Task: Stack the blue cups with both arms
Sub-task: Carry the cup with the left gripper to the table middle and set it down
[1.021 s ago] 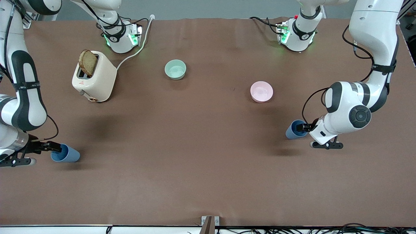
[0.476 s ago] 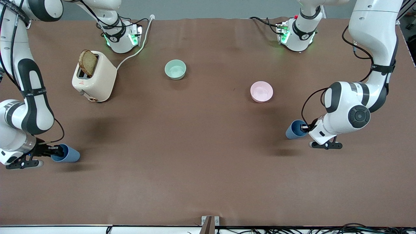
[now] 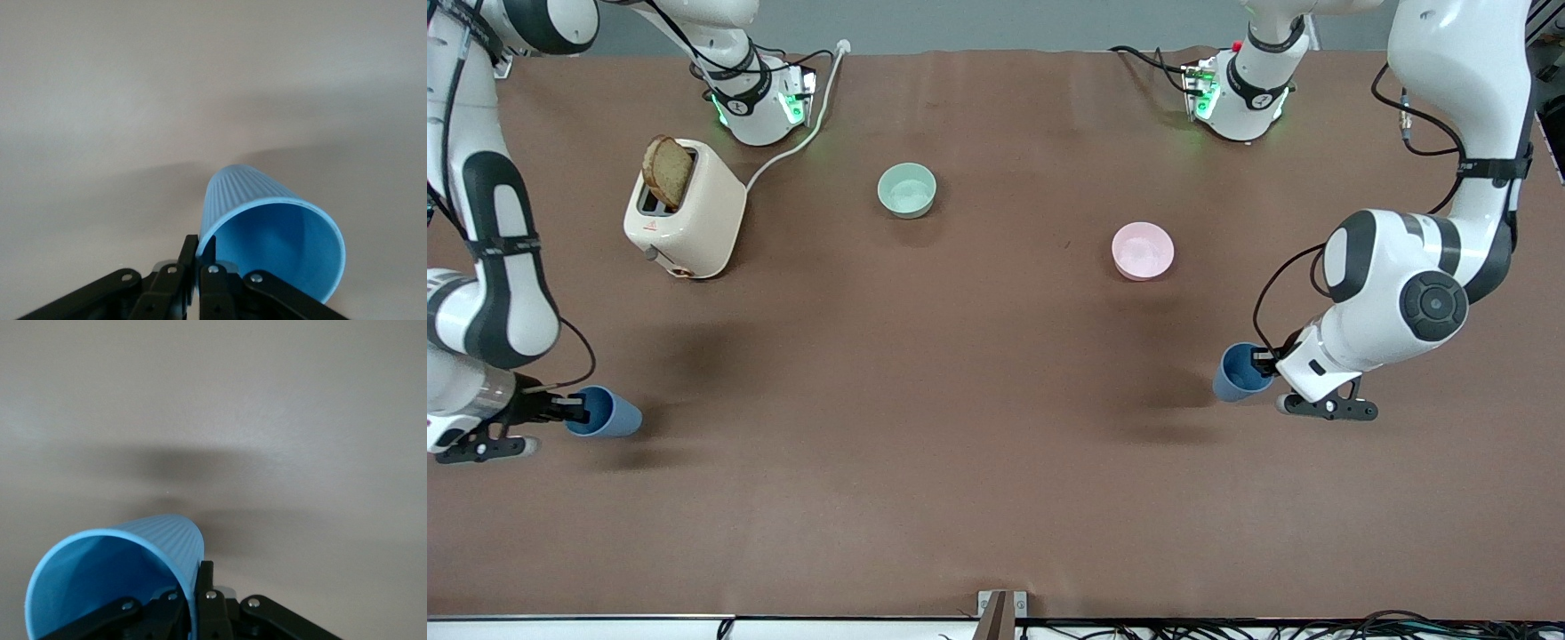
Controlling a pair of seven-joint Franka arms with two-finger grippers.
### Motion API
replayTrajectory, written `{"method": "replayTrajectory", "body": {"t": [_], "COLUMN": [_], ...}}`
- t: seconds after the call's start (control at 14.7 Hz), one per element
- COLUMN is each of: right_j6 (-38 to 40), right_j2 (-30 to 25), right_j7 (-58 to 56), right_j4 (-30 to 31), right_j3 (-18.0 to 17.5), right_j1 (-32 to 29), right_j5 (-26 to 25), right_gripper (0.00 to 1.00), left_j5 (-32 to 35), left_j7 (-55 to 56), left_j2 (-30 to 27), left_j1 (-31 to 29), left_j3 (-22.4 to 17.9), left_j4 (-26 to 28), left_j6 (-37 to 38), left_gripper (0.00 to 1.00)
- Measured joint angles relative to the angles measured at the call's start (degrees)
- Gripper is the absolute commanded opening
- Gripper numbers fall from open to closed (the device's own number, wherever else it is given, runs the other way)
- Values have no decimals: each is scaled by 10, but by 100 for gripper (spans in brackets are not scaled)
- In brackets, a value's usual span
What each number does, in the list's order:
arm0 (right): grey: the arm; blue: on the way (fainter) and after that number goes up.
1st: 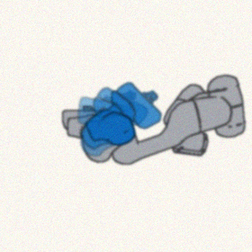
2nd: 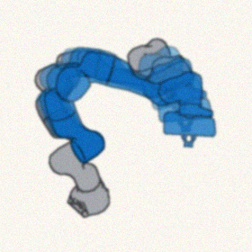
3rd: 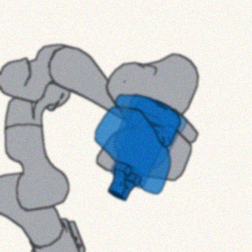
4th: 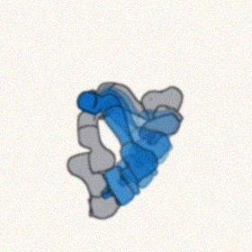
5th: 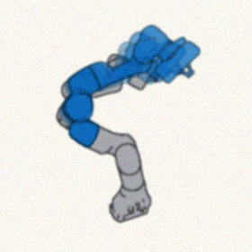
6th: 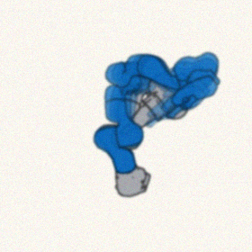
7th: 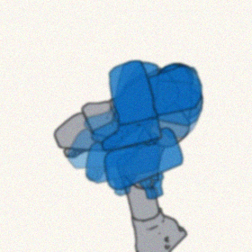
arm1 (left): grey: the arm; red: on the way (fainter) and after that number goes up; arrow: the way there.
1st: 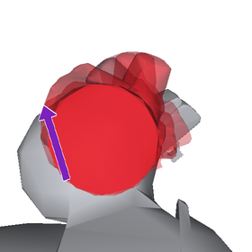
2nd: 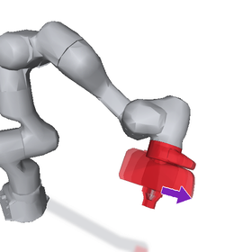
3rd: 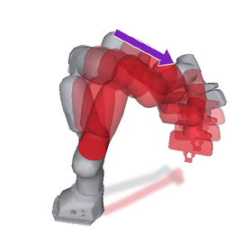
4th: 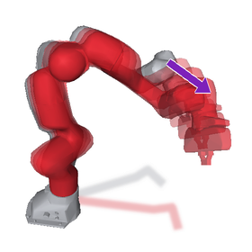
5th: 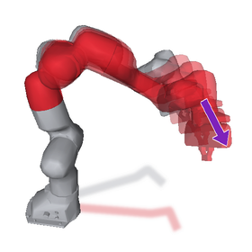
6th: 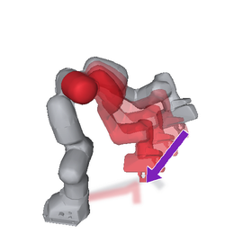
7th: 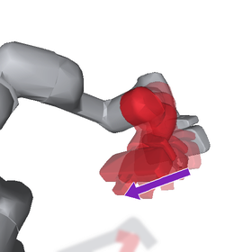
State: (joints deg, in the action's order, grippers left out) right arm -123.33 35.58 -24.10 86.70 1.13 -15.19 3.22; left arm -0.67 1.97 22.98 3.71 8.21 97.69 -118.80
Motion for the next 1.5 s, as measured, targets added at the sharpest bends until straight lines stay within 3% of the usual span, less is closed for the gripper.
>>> {"method": "replayTrajectory", "body": {"t": [0.2, 0.41, 0.68, 0.95, 1.29, 1.36, 1.43, 1.5], "right_j6": [94, 210, 331, 368, 384, 387, 391, 396], "right_j2": [-68, -160, -268, -353, -391, -391, -391, -389], "right_j7": [8, 26, 71, 133, 268, 288, 297, 302], "right_j4": [-10, -12, 3, 57, 62, 49, 36, 23], "right_j3": [1, 0, 0, -7, -13, -14, -14, -14], "right_j1": [-1, 0, 0, 13, 97, 112, 123, 129], "right_j5": [1, 1, 1, 1, -13, -15, -16, -16], "right_gripper": [2, 2, 2, 2, 2, 2, 2, 2], "left_j5": [0, 0, 1, 1, 24, 27, 29, 30], "left_j7": [0, 10, 23, 19, 16, 16, 16, 16], "left_j2": [14, 59, 122, 169, 207, 214, 220, 226], "left_j1": [38, 148, 251, 297, 338, 340, 341, 341], "left_j3": [47, 50, 48, 48, 47, 47, 47, 47], "left_j4": [-99, -165, -189, -196, -198, -198, -198, -198], "left_j6": [84, 115, 105, 63, 13, 5, -6, -17], "left_gripper": [1, 1, 0, 0, 3, 14, 45, 99]}}
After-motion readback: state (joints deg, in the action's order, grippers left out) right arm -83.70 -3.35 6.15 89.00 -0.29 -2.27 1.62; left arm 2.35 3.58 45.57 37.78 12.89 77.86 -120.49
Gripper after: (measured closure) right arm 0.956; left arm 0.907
